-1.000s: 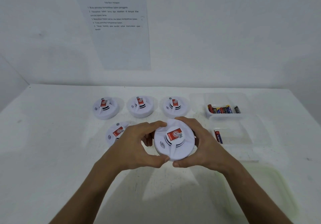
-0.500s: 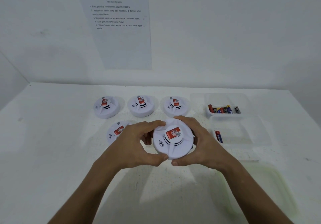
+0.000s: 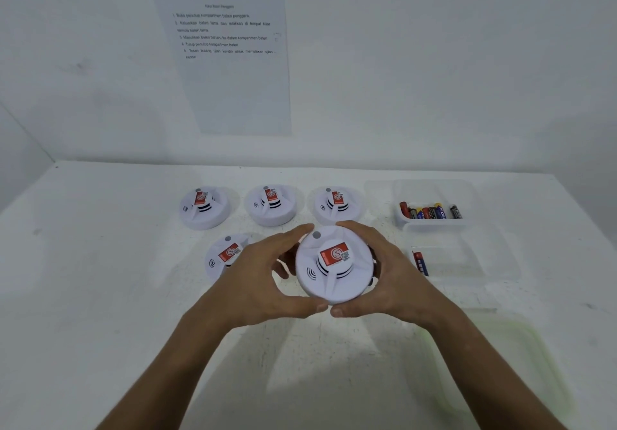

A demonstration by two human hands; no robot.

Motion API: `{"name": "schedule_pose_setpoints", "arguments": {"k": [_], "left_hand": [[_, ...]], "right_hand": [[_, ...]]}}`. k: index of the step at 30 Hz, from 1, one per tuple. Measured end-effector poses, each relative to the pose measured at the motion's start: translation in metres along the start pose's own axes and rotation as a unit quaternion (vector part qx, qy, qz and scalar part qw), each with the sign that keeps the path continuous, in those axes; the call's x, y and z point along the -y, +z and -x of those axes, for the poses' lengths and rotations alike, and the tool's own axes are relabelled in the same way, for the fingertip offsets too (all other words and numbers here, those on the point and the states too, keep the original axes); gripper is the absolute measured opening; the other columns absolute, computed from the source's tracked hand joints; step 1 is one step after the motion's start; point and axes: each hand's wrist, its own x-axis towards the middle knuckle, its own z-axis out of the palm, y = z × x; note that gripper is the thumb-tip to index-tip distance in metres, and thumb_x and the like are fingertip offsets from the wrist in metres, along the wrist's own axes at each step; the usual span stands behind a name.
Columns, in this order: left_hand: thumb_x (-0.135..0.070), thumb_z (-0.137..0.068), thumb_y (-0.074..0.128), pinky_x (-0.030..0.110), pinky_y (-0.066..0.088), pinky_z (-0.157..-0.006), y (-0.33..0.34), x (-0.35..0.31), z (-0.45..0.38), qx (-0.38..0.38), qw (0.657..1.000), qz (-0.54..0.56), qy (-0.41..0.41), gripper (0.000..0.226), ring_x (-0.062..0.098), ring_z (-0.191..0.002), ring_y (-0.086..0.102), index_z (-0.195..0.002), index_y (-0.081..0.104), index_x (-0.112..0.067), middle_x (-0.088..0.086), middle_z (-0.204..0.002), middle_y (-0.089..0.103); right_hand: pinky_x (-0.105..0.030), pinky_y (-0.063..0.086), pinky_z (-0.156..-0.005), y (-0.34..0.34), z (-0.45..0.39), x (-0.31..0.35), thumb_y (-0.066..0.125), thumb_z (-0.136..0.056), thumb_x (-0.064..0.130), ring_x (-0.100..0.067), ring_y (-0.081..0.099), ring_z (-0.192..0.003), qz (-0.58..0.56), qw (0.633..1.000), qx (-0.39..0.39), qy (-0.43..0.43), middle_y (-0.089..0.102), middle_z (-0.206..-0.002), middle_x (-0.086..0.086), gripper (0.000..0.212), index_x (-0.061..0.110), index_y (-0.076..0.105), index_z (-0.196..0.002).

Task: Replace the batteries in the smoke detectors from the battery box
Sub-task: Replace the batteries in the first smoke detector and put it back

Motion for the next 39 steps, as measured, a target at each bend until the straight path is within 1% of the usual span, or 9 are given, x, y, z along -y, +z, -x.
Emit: {"name": "schedule_pose_setpoints", "arguments": {"k": [4, 7, 11, 16, 20, 23, 31, 36, 39], "left_hand": [[-0.06, -0.058, 0.078, 0.022, 0.056, -0.074, -0.001, 0.002, -0.001, -0.002, 1.0, -0.002, -0.012, 0.075, 0.01, -0.095, 0.062, -0.126, 0.049, -0.049, -0.024, -0.103, 0.066], [-0.057, -0.059, 0.08, 0.023, 0.057, -0.075, -0.001, 0.003, -0.002, 0.006, 1.0, 0.004, -0.02, 0.075, 0.01, -0.096, 0.062, -0.128, 0.051, -0.047, -0.022, -0.105, 0.066], [-0.053, -0.06, 0.08, 0.022, 0.056, -0.075, -0.002, 0.005, -0.004, 0.017, 0.999, 0.02, -0.021, 0.079, 0.012, -0.097, 0.062, -0.132, 0.049, -0.043, -0.019, -0.109, 0.066], [-0.053, -0.057, 0.084, 0.031, 0.058, -0.079, 0.003, 0.008, -0.003, 0.022, 0.998, 0.046, -0.021, 0.09, 0.018, -0.102, 0.062, -0.137, 0.045, -0.042, -0.013, -0.115, 0.062], [-0.055, -0.054, 0.086, 0.035, 0.059, -0.079, 0.006, 0.011, -0.003, 0.013, 0.998, 0.049, -0.029, 0.092, 0.018, -0.103, 0.062, -0.136, 0.045, -0.043, -0.014, -0.116, 0.062], [-0.057, -0.054, 0.085, 0.033, 0.059, -0.078, 0.004, 0.012, -0.002, 0.009, 0.999, 0.039, -0.022, 0.09, 0.017, -0.1, 0.062, -0.135, 0.046, -0.045, -0.013, -0.112, 0.063], [-0.059, -0.053, 0.083, 0.027, 0.058, -0.078, 0.006, 0.015, -0.001, 0.009, 0.999, 0.037, -0.035, 0.094, 0.015, -0.099, 0.062, -0.137, 0.044, -0.042, -0.016, -0.112, 0.062], [-0.059, -0.052, 0.083, 0.023, 0.057, -0.075, 0.006, 0.016, -0.001, 0.01, 0.998, 0.036, -0.041, 0.093, 0.01, -0.097, 0.061, -0.136, 0.044, -0.044, -0.017, -0.11, 0.061], [-0.057, -0.052, 0.084, 0.023, 0.057, -0.074, 0.006, 0.018, 0.0, 0.009, 0.998, 0.034, -0.046, 0.094, 0.009, -0.096, 0.061, -0.136, 0.045, -0.043, -0.019, -0.11, 0.06]], "right_hand": [[-0.029, 0.05, -0.103, 0.001, -0.001, 0.003, 0.094, -0.059, 0.011, -0.006, 0.053, -0.127, -0.013, 1.0, 0.024, 0.008, 0.055, -0.136, 0.015, 0.101, 0.026, 0.039, -0.143], [-0.022, 0.051, -0.098, -0.001, 0.0, 0.004, 0.093, -0.06, 0.007, -0.006, 0.054, -0.126, -0.025, 0.999, 0.033, 0.011, 0.058, -0.132, 0.02, 0.099, 0.028, 0.04, -0.141], [-0.03, 0.053, -0.098, -0.005, 0.001, 0.008, 0.092, -0.062, 0.005, -0.012, 0.054, -0.127, -0.044, 0.998, 0.044, 0.01, 0.058, -0.135, 0.012, 0.099, 0.025, 0.041, -0.143], [-0.027, 0.054, -0.096, -0.004, 0.0, 0.008, 0.092, -0.06, 0.002, -0.011, 0.057, -0.125, -0.053, 0.998, 0.035, 0.009, 0.062, -0.131, 0.012, 0.097, 0.025, 0.044, -0.141], [-0.033, 0.055, -0.096, -0.004, 0.001, 0.01, 0.092, -0.061, 0.002, -0.015, 0.057, -0.125, -0.062, 0.997, 0.045, 0.01, 0.061, -0.133, 0.009, 0.097, 0.025, 0.044, -0.142], [-0.034, 0.056, -0.095, -0.005, 0.001, 0.011, 0.092, -0.061, 0.003, -0.015, 0.056, -0.125, -0.06, 0.997, 0.054, 0.012, 0.061, -0.133, 0.011, 0.096, 0.027, 0.044, -0.141], [-0.023, 0.054, -0.091, -0.003, 0.0, 0.01, 0.09, -0.063, 0.002, -0.009, 0.057, -0.123, -0.062, 0.996, 0.062, 0.014, 0.061, -0.131, 0.016, 0.095, 0.028, 0.043, -0.141], [-0.021, 0.053, -0.092, -0.003, -0.001, 0.008, 0.09, -0.064, 0.004, -0.008, 0.056, -0.123, -0.058, 0.996, 0.066, 0.015, 0.061, -0.13, 0.018, 0.093, 0.03, 0.043, -0.14], [-0.031, 0.055, -0.096, -0.001, -0.003, 0.006, 0.091, -0.065, 0.01, -0.011, 0.056, -0.124, -0.047, 0.996, 0.067, 0.022, 0.06, -0.132, 0.016, 0.091, 0.032, 0.043, -0.14]]}}
